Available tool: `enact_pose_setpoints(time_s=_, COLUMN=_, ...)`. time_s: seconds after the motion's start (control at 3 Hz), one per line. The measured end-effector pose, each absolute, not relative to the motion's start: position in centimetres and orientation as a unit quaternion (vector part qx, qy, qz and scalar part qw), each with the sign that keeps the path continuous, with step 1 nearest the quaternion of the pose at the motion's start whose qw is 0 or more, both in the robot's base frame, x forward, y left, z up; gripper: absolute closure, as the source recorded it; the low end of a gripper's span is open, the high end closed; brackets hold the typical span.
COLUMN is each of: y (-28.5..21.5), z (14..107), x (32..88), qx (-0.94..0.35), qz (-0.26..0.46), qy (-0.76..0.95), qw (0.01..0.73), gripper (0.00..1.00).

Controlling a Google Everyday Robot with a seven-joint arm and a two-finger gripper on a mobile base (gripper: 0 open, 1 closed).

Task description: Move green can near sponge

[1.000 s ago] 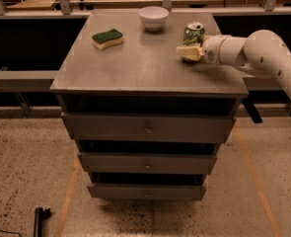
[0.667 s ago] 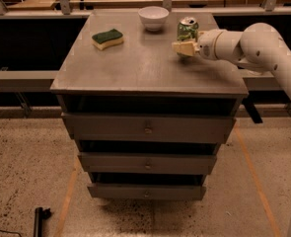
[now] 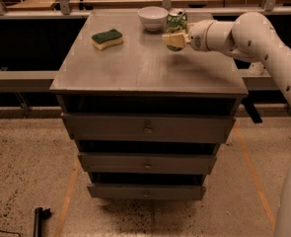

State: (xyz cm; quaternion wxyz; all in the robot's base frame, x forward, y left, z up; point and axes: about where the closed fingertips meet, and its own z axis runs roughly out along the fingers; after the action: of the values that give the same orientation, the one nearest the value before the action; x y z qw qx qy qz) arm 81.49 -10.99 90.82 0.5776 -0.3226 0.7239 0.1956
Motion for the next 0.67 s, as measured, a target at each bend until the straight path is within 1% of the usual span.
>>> enact_pose_setpoints(time_s=0.67, y=-10.08, z=90.98, x=82.03, qx=-0.309, qz=0.196, qy=0.727, qw=0.581, gripper=1.0)
